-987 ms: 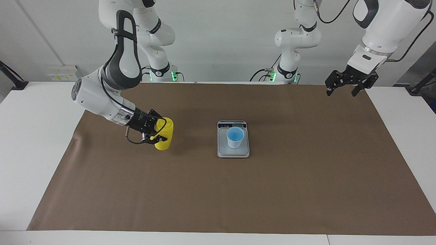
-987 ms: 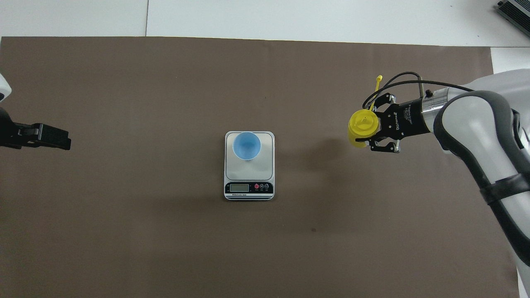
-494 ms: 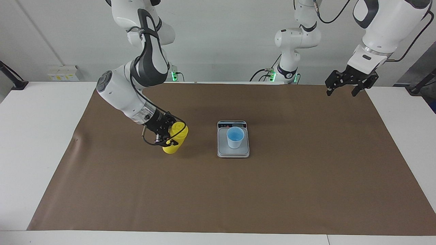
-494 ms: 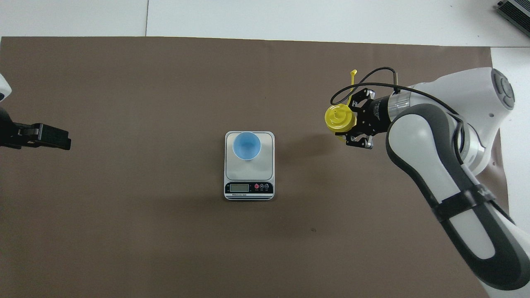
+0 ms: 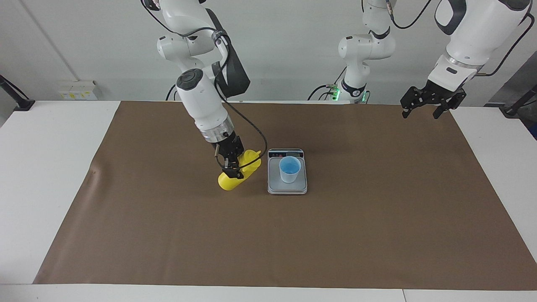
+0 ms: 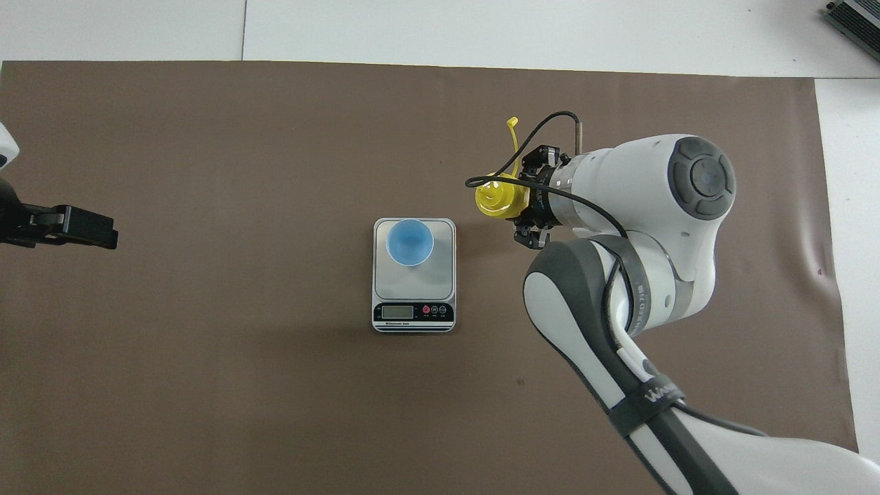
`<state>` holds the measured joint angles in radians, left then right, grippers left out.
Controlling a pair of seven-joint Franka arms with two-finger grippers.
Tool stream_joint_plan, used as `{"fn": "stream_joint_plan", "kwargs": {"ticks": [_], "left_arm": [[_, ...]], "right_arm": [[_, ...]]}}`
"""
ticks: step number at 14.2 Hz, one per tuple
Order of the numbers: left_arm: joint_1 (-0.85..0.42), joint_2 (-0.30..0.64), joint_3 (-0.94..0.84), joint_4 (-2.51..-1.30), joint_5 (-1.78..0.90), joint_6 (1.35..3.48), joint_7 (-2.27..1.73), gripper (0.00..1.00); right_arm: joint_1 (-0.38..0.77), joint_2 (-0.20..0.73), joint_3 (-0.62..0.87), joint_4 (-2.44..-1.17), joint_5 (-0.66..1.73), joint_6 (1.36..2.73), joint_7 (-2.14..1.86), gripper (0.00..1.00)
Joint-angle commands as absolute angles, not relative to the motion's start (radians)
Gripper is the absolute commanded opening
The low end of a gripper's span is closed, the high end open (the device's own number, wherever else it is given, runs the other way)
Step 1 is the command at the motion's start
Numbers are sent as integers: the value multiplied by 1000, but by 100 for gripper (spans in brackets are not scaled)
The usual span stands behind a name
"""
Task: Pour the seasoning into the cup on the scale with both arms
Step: 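Lift the bottle with the right gripper and carry it over the cup, then tilt the bottle nozzle down into the cup with the right gripper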
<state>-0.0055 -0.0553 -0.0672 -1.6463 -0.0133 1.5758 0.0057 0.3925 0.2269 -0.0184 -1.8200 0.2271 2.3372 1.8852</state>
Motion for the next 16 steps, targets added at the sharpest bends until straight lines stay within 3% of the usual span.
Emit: {"fn": "stream_joint_plan", "kwargs": {"ticks": [1,5,7,9,12,16], "left_arm": [[3,-72,-69,-1658,-20,1580,-2,100],[3,-72,-69,-1658,-20,1578,-2,100],[3,-72,-69,-1658,-20,1578,-2,100],[3,-72,-69,-1658,-20,1578,-2,100],[2,-72,-69,-1658,-20,1578,-2,100],[2,-72,-69,-1658,-20,1578,-2,100]], "right_arm": [[440,251,-20,-1799,83,2417,1995,24],[488,322,-17,-1712,-102,2434,2114,24],[492,357,-17,-1662,-133,2445,2144,9],[502,368,-15,-1667,-205,2496,2149,1],[512,382,-15,-1675,-449,2516,2149,0],[517,376,-15,-1716,-601,2522,2148,0]]}}
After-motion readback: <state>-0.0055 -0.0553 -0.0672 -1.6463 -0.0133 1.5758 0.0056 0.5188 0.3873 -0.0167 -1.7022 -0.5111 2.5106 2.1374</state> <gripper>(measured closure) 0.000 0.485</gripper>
